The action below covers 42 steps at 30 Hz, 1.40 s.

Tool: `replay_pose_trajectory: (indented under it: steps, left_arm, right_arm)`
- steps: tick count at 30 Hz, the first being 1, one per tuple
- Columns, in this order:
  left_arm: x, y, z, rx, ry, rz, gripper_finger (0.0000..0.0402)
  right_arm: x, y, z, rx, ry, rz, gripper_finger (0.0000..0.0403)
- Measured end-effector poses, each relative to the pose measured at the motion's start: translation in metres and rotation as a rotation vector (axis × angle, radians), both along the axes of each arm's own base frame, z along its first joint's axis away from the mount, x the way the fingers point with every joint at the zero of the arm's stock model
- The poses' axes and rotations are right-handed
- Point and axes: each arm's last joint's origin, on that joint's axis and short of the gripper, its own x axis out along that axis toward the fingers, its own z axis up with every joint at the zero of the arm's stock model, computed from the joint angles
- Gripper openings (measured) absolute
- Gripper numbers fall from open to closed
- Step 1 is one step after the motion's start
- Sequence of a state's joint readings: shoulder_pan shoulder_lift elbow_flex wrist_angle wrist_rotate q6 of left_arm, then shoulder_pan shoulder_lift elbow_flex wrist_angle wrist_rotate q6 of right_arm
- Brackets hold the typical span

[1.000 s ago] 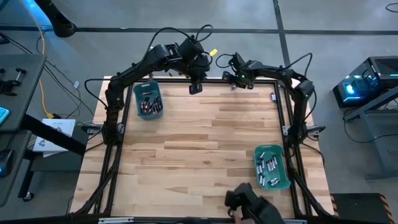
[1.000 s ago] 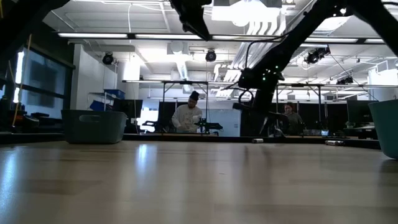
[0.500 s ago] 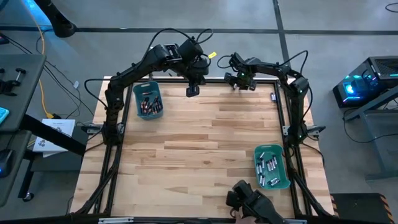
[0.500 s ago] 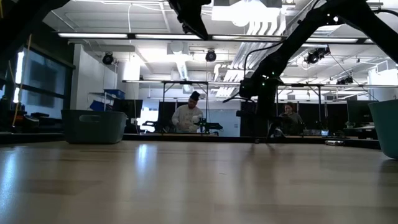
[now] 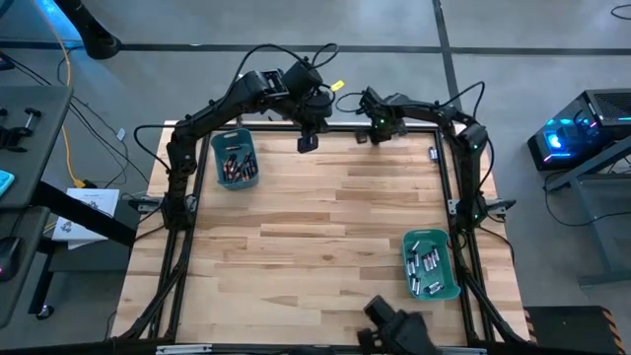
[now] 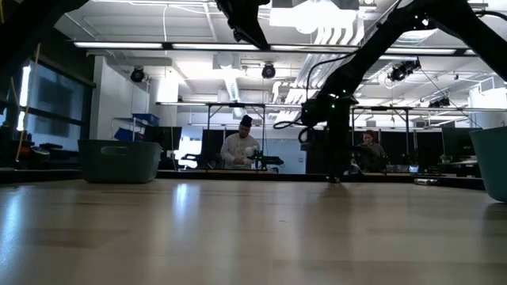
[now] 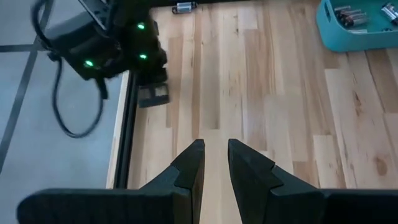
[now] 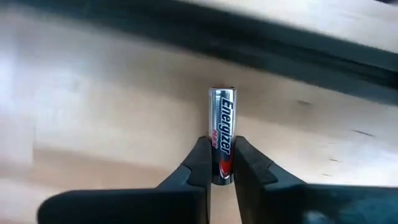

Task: Sort batteries
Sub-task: Put the silver battery into the green bin

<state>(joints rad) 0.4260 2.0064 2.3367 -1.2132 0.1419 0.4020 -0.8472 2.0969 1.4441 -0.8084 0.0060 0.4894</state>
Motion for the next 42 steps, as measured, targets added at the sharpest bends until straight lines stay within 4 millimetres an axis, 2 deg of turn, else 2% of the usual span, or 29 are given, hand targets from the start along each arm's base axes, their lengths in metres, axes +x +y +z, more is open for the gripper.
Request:
replay_pose_trajectory:
  steps: [3, 5, 8, 12, 16, 20, 22, 26, 29, 32, 37, 42]
  left_arm:
    - [-0.008, 0.005, 0.006, 0.011, -0.013, 0.024, 0.0062]
    - [-0.018, 0.012, 0.013, 0.012, -0.029, 0.056, 0.0062]
    - [-0.027, 0.024, 0.017, 0.004, -0.045, 0.111, 0.0062]
    - [-0.032, 0.033, 0.016, -0.020, -0.049, 0.154, 0.0062]
    - [-0.032, 0.034, 0.017, -0.018, -0.058, 0.155, 0.0062]
    - [-0.026, 0.034, 0.021, -0.004, -0.123, 0.132, 0.0062]
    - [-0.023, 0.032, 0.024, -0.020, -0.164, 0.109, 0.0062]
    - [-0.017, 0.027, 0.027, -0.020, -0.214, 0.088, 0.0062]
    - [-0.014, 0.024, 0.029, -0.015, -0.230, 0.078, 0.0062]
    - [-0.013, 0.022, 0.029, -0.041, -0.237, 0.067, 0.0062]
    - [-0.016, 0.027, 0.029, -0.106, -0.266, 0.018, 0.0060]
    - [-0.013, 0.046, 0.005, -0.148, -0.290, 0.060, 0.0031]
  right_arm:
    - [0.009, 0.017, 0.010, -0.004, 0.039, 0.150, 0.0024]
    - [0.016, 0.038, 0.020, 0.027, 0.067, 0.251, 0.0017]
    - [0.030, 0.066, 0.056, -0.045, 0.011, 0.367, 0.0016]
    - [0.027, 0.112, 0.093, -0.077, -0.031, 0.488, 0.0016]
    - [0.003, 0.165, 0.130, -0.057, -0.141, 0.556, 0.0016]
    - [-0.036, 0.218, 0.150, 0.050, -0.275, 0.506, 0.0015]
    - [-0.058, 0.246, 0.157, 0.165, -0.365, 0.462, 0.0015]
    - [-0.091, 0.299, 0.155, 0.400, -0.419, 0.387, 0.0015]
    - [-0.113, 0.332, 0.149, 0.598, -0.354, 0.341, 0.0015]
    - [-0.124, 0.355, 0.138, 0.696, -0.267, 0.306, 0.0015]
    - [-0.133, 0.377, 0.109, 0.754, -0.142, 0.222, 0.0015]
    - [-0.134, 0.386, 0.077, 0.742, -0.141, 0.130, 0.0015]
